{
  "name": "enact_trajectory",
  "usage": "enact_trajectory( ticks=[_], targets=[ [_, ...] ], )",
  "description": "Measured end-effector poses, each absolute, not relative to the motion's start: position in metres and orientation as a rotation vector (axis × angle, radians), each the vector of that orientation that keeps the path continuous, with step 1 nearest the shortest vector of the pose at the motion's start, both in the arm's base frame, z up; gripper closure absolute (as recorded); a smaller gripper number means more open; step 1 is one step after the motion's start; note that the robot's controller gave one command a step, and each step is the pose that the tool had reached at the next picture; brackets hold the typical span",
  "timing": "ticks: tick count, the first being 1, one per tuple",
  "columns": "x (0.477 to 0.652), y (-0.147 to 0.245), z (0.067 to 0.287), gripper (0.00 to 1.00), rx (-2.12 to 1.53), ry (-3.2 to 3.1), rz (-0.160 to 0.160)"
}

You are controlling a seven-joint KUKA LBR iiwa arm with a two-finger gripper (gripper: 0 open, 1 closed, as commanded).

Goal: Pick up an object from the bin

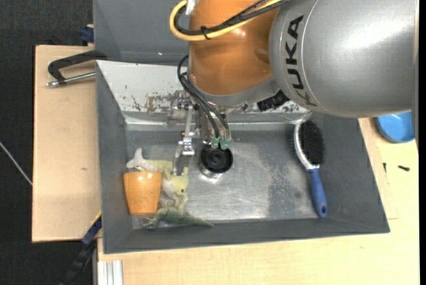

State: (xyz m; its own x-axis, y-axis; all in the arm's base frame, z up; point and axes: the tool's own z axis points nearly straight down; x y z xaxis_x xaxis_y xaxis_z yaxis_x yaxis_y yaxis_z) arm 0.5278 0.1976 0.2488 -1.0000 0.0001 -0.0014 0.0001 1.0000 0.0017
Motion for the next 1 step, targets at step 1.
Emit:
enact_trajectory(
  ticks=[1],
  targets=[
    [0.5295,0.1649,0.0913,0.0,-0.304,3.108,0.011]
  ],
)
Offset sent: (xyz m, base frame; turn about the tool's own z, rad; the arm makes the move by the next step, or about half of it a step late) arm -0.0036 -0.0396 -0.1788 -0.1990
